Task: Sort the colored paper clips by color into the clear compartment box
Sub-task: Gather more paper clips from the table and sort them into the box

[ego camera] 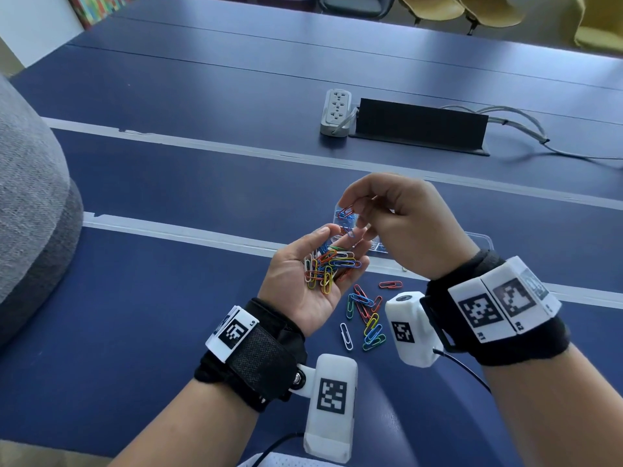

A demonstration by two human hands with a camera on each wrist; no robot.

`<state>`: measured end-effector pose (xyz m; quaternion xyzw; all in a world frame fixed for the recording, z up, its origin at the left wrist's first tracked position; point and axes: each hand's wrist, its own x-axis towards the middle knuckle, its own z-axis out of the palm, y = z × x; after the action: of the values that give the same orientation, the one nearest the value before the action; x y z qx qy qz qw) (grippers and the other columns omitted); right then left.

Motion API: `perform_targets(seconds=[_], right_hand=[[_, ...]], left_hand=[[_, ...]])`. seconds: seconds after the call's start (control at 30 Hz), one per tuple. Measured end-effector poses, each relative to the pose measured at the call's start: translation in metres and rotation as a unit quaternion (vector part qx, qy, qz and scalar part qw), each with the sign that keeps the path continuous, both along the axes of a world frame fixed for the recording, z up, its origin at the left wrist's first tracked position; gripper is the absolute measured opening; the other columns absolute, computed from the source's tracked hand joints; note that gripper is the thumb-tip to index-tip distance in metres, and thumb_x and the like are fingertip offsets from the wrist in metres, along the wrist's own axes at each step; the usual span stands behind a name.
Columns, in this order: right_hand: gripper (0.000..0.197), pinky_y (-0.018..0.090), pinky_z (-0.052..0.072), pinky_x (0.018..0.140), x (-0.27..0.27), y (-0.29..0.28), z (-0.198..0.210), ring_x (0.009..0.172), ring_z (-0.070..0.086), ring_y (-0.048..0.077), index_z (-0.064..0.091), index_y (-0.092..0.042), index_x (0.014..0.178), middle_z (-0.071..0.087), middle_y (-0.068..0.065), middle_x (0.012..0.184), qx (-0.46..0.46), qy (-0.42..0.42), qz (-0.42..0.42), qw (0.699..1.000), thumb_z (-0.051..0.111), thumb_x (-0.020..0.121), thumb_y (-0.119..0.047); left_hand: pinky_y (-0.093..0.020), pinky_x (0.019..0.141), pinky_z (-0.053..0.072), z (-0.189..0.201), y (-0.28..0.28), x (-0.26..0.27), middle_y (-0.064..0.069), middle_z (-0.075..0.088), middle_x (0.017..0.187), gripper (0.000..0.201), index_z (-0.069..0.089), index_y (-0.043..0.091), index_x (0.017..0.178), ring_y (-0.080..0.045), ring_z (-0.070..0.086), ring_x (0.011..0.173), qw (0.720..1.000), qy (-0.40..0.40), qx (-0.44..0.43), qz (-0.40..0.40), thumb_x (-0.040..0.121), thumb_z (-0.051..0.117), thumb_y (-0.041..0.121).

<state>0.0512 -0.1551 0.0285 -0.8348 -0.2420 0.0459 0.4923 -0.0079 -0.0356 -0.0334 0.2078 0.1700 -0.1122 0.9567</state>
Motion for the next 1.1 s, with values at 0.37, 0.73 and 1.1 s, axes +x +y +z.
perform_targets(seconds=[0.37,0.73,1.1], right_hand=[[0.028,0.046,0.058,0.056,-0.001,0.001,-0.002,0.059,0.068,0.038,0.064,-0.013,0.08,0.062,0.014,0.066,0.045,0.086,-0.004,0.995,0.046,0.091,0.004],[0.03,0.049,0.059,0.062,-0.001,-0.003,-0.007,0.057,0.069,0.022,0.064,-0.015,0.078,0.061,0.015,0.066,0.037,0.069,-0.008,0.997,0.046,0.089,0.007],[0.032,0.048,0.057,0.067,0.0,-0.004,-0.02,0.058,0.066,0.022,0.068,-0.025,0.073,0.063,-0.003,0.06,-0.034,0.045,-0.032,0.998,0.048,0.082,0.0]], left_hand=[[-0.042,0.1,0.044,-0.005,0.0,0.0,-0.017,0.07,0.103,0.024,0.064,0.006,0.097,-0.03,0.064,0.1,0.999,-0.013,0.017,-0.029,0.077,0.058,0.018],[-0.035,0.09,0.05,-0.004,-0.002,0.001,-0.012,0.074,0.09,0.021,0.073,0.012,0.064,-0.023,0.07,0.089,0.999,-0.025,0.025,-0.019,0.076,0.058,0.019],[-0.038,0.095,0.047,-0.008,-0.003,0.001,-0.013,0.062,0.102,0.031,0.058,0.005,0.108,-0.021,0.067,0.085,0.997,-0.032,0.057,-0.048,0.079,0.056,0.017]])
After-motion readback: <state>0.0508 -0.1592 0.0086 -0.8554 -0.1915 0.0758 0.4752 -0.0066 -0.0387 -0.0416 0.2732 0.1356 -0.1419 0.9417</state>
